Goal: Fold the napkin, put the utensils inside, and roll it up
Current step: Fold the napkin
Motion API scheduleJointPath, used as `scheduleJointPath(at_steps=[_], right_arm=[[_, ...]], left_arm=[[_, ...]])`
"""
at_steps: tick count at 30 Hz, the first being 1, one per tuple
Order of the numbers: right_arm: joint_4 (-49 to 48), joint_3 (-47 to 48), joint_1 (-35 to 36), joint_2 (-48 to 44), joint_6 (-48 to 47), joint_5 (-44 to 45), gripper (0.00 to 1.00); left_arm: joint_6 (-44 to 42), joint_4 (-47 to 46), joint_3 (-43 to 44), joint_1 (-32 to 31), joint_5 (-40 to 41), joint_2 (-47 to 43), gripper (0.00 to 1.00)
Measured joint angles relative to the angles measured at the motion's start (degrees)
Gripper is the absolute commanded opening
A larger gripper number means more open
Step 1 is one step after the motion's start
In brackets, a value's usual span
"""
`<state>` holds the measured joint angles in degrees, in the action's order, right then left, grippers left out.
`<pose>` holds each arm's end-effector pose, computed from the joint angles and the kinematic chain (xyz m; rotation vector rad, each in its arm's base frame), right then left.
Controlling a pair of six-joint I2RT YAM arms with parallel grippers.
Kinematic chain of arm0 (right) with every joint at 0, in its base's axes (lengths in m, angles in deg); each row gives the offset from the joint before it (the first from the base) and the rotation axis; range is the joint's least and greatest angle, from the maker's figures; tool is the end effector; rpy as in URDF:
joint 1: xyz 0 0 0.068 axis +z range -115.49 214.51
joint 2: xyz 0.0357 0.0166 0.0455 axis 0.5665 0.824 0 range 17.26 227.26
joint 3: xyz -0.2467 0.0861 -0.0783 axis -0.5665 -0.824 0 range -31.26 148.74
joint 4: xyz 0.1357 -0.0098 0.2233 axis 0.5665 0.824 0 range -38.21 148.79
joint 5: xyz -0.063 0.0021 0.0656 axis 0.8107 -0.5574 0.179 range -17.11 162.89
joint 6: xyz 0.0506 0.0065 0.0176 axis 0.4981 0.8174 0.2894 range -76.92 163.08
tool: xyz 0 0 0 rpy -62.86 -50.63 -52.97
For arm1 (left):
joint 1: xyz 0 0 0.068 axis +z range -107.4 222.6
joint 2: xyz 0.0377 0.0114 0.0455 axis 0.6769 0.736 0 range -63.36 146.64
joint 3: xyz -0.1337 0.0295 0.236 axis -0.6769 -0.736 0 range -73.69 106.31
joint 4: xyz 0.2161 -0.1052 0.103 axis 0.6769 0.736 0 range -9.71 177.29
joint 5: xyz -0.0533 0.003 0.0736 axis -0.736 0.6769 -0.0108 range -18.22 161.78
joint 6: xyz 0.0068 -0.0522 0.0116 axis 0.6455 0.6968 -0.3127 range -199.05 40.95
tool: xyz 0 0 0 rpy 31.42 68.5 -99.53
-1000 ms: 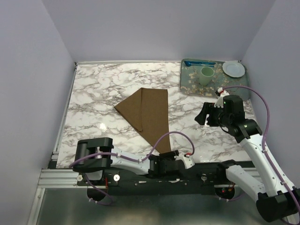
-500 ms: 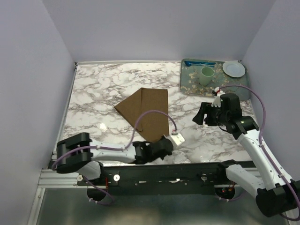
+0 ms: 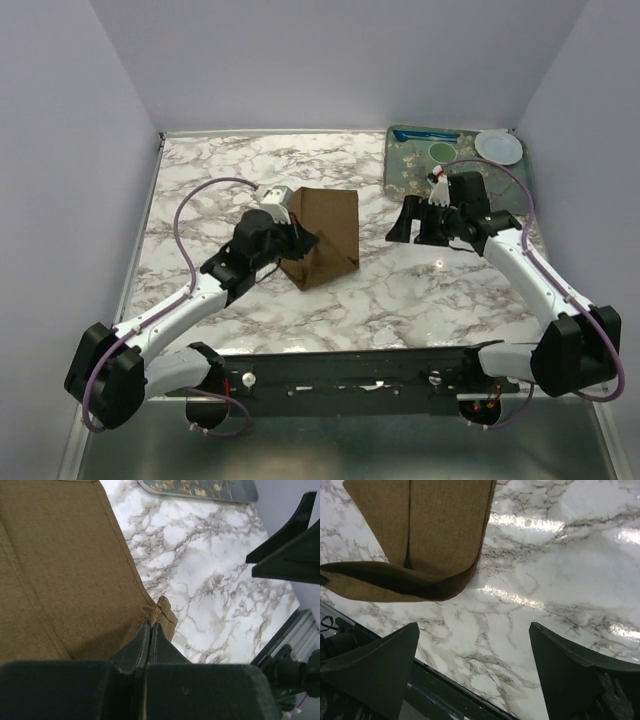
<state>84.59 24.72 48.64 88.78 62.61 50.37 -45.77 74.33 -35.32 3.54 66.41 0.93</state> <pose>0.2484 0.0765 0.2760 -0.0703 2.4625 0.7387 0.1960 -0.1632 0.2609 0.1692 2.0256 -0.9173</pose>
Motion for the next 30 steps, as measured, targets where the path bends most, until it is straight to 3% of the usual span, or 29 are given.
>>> scheduleJointPath(at_steps=[5,10,20,26,30], right_arm=[[-2.82,3.72,0.24,5.57,0.35,-2.43,1.00],[-4.61,5.70,2.19,8.33,0.33,-2.43,1.00],[-6.49,8.41,6.78,11.10,0.35,-2.21,1.00],[-6.64,9.99,9.46,14.36,0.37,-1.75,0.87],[-6.75,12.48,11.41,17.75,0.52,-1.60,0.72]], left_arm=[[5.97,0.02,-0.11,12.74,-7.45,-0.90,0.00],[8.90,0.22,-0.55,21.20,-11.39,-0.59,0.00],[12.68,0.04,-0.83,29.18,-15.54,2.91,0.00],[14.88,-0.22,-1.27,32.24,-15.56,3.58,0.00],[16.22,-0.52,-1.27,33.14,-14.99,6.05,0.00]])
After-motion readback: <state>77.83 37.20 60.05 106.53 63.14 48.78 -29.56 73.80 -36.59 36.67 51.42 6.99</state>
